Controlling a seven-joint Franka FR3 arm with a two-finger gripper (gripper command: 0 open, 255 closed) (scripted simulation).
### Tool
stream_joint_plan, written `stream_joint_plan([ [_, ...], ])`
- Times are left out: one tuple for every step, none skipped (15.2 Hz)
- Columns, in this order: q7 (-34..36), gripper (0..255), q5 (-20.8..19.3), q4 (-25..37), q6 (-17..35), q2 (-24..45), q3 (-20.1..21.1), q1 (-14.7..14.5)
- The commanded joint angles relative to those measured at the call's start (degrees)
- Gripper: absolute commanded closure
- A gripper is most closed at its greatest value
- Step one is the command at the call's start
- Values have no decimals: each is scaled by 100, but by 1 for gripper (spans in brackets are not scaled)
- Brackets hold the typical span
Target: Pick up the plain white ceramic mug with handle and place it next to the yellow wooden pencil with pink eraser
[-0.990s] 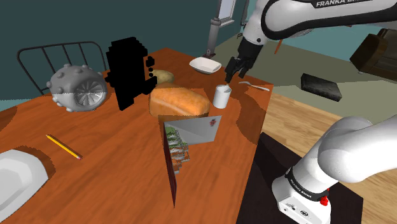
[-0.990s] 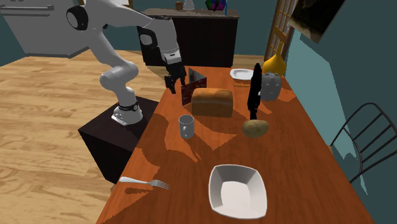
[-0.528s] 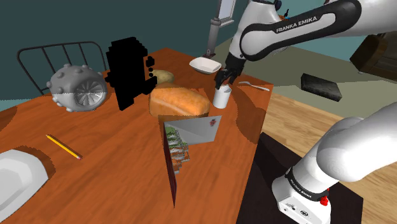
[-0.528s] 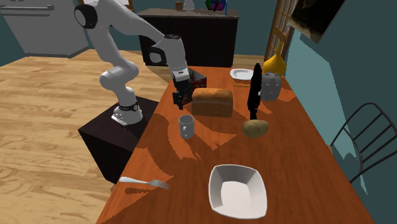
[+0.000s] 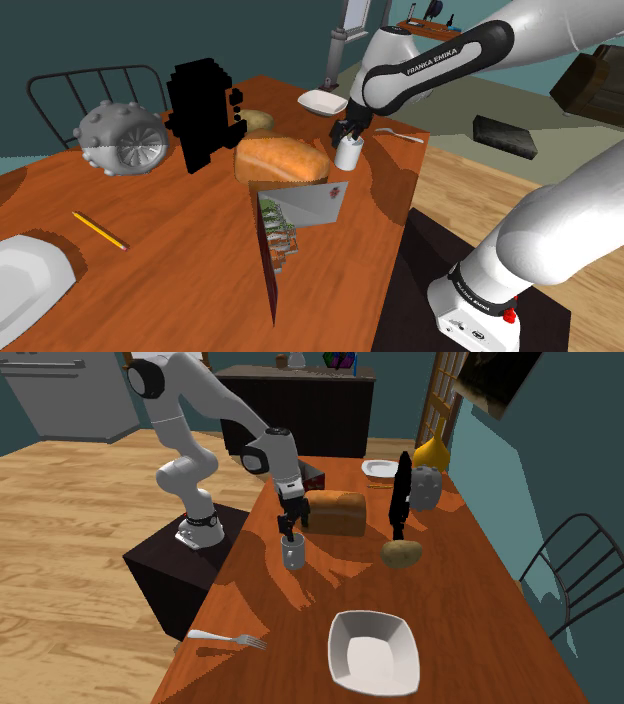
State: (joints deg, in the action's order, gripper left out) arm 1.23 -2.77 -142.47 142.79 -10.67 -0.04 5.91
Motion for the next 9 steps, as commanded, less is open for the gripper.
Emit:
stream_joint_plan([
  [-2, 0, -8, 8, 155, 158, -6, 7],
  [3, 0, -16, -10, 284, 269, -7, 11],
  [3, 0, -16, -12, 284, 268, -8, 11],
  [3, 0, -16, -11, 284, 268, -8, 11],
  [3, 0, -16, -11, 284, 269, -8, 11],
  [3, 0, -16, -10, 284, 269, -8, 11],
  [3, 0, -16, -10, 284, 269, -8, 11],
  [3, 0, -16, -10, 284, 269, -8, 11],
  [3, 0, -16, -10, 284, 269, -8, 11],
])
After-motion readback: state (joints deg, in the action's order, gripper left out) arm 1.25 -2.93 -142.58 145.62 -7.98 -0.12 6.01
